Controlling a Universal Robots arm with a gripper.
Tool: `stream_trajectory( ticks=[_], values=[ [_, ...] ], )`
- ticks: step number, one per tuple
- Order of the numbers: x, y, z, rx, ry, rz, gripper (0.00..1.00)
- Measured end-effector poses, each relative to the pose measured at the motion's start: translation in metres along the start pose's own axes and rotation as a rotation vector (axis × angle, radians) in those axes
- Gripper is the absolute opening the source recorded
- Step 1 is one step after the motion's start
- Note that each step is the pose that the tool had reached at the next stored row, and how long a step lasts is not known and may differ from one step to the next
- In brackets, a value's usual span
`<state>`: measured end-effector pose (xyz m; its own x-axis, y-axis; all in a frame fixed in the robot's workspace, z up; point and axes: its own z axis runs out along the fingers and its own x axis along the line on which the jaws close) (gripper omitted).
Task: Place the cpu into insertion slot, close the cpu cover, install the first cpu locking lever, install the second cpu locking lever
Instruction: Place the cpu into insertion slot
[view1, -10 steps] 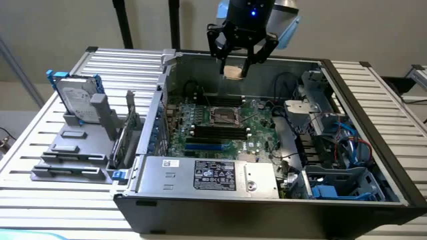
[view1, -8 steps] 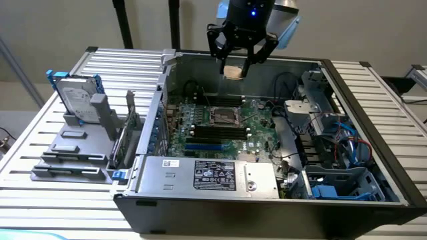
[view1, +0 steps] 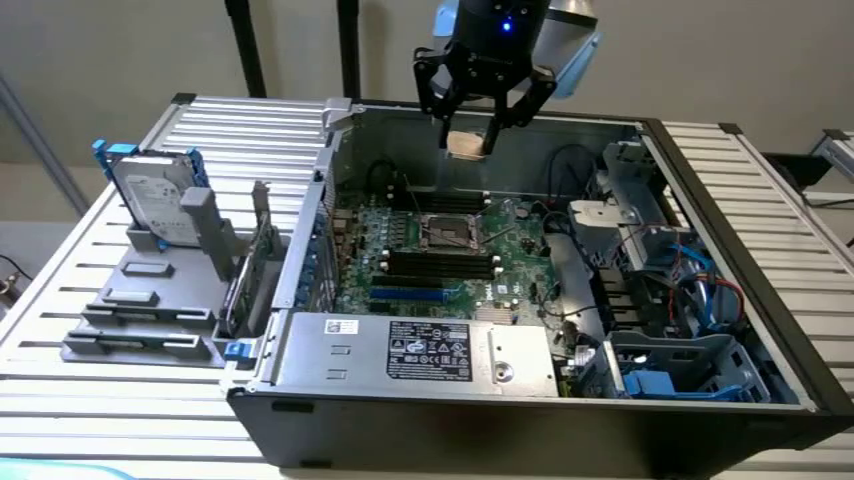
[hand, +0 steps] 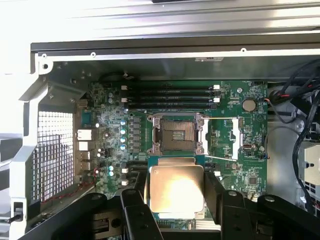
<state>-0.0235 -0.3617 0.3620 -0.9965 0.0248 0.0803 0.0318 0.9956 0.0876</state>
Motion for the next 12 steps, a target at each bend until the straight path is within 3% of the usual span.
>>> stream_trajectory(
  ticks=[7,9,10,12],
  values=[
    [0.0,-0.0002,-0.0001,0.0001,-0.0002,0.0,0.55],
    [0.0,-0.0002,0.0,-0.0001,-0.0025,0.0,0.55],
    [0.0,-0.0001,0.0002,-0.0006,-0.0053,-0.001,0.55],
    [-0.0001,0.0003,0.0008,-0.0032,-0.0187,-0.003,0.55]
  ],
)
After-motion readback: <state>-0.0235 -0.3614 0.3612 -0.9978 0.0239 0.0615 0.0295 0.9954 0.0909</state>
